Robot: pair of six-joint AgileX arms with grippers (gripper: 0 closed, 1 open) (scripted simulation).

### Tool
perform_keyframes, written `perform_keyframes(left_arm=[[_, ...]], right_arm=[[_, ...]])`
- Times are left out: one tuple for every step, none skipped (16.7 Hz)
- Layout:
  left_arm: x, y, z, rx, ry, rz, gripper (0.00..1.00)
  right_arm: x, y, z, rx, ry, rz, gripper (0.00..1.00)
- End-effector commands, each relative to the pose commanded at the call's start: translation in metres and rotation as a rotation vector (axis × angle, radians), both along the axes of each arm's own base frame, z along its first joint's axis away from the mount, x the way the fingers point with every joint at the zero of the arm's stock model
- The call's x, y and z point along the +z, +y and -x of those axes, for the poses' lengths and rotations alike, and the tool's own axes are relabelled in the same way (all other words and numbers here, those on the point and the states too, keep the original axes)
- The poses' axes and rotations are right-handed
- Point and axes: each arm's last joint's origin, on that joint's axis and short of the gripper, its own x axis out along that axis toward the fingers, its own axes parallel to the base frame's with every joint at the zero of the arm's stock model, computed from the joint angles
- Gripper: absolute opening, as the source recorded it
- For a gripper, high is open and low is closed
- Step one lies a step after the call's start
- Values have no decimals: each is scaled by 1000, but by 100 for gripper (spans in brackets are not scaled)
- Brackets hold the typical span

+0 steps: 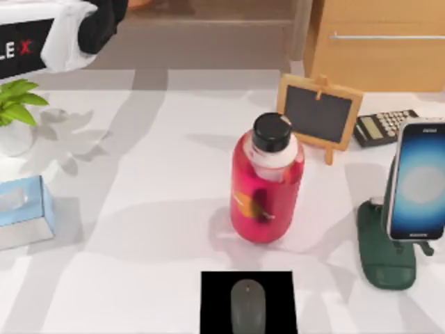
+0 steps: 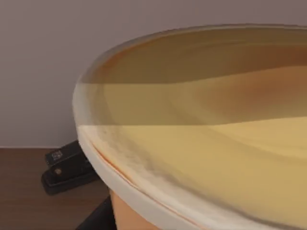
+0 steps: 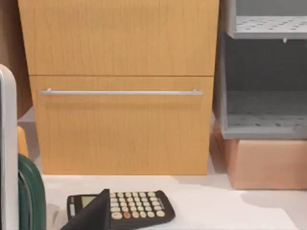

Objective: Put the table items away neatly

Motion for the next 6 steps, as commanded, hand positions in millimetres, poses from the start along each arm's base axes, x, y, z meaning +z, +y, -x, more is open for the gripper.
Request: perform_keyframes(left_arm=[[0, 0, 0, 0, 0, 0, 100], [0, 0, 0, 0, 0, 0, 100], [0, 0, 0, 0, 0, 0, 100], [0, 0, 0, 0, 0, 0, 100], [0, 0, 0, 0, 0, 0, 100], [0, 0, 0, 0, 0, 0, 100]], right_arm=[[0, 0, 0, 0, 0, 0, 100], [0, 0, 0, 0, 0, 0, 100], [0, 0, 0, 0, 0, 0, 100], [0, 0, 0, 0, 0, 0, 100], [0, 0, 0, 0, 0, 0, 100], [0, 0, 0, 0, 0, 0, 100]])
